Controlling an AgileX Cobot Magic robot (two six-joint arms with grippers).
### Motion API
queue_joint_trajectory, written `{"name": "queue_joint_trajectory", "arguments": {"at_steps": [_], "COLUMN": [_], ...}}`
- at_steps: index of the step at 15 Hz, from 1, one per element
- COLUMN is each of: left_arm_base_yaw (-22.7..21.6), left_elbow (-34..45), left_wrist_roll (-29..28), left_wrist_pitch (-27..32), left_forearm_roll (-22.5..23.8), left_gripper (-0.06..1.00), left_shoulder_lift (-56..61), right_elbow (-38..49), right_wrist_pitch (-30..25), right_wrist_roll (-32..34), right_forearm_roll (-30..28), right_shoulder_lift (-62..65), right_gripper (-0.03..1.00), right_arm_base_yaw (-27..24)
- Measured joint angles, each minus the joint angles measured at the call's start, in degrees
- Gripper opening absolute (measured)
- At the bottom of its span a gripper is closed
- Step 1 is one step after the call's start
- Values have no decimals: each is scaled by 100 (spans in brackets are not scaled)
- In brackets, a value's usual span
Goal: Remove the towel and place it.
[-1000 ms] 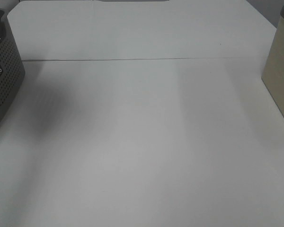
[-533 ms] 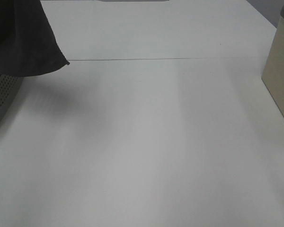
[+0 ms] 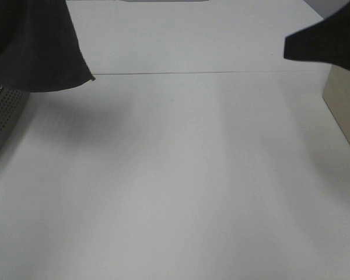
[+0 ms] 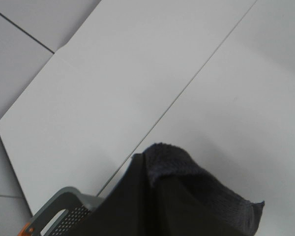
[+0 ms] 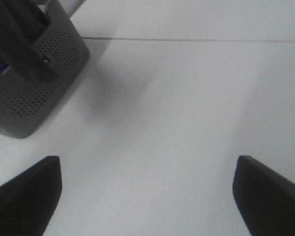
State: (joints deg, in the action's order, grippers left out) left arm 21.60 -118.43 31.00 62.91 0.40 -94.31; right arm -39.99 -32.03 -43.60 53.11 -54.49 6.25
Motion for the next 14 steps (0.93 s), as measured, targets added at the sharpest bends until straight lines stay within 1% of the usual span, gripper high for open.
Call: {"name": "queue_joint_trajectory", "arguments": {"at_steps": [2, 3, 4, 5, 6, 7, 8, 9, 10, 13, 14], "left_arm_base_yaw": [0, 0, 0, 0, 52, 149, 298, 625, 693, 882, 917], "left_elbow": [0, 0, 0, 0, 0, 0, 0, 0, 0, 0, 0], "left_wrist_roll": [23, 23, 23, 74, 189, 338, 453, 539, 556, 728, 739], "left_wrist_pitch": [-201, -269, -269, -269, -275, -275, -281, -286, -286, -327, -395], "left_forearm_roll": [-418, -613, -693, -905, -1083, -1209, -1272, -1295, -1283, -1266, -1278], "left_gripper": [0, 0, 0, 0, 0, 0, 0, 0, 0, 0, 0], "left_shoulder_lift": [0, -6, -6, -6, -11, -23, -63, -109, -109, -115, -115], "right_elbow": [-481, -710, -911, -997, -1209, -1404, -1553, -1753, -1799, -1799, -1799], "right_wrist_pitch": [-390, -613, -814, -911, -1083, -1157, -1140, -871, -619, -178, -115], "right_wrist_roll": [-1392, -1994, -2653, -2911, -3524, -4062, -4532, -5145, -5260, -5386, -5460], "right_forearm_roll": [1163, 1593, 1971, 2103, 2366, 2504, 2590, 2722, 2813, 2928, 2939], "right_shoulder_lift": [-808, -1157, -1490, -1656, -1988, -2257, -2504, -2899, -3019, -3128, -3128], "right_gripper": [89, 89, 88, 88, 87, 87, 87, 86, 86, 85, 85], "right_arm_base_yaw": [0, 0, 0, 0, 46, 172, 418, 980, 1243, 1633, 1748]}}
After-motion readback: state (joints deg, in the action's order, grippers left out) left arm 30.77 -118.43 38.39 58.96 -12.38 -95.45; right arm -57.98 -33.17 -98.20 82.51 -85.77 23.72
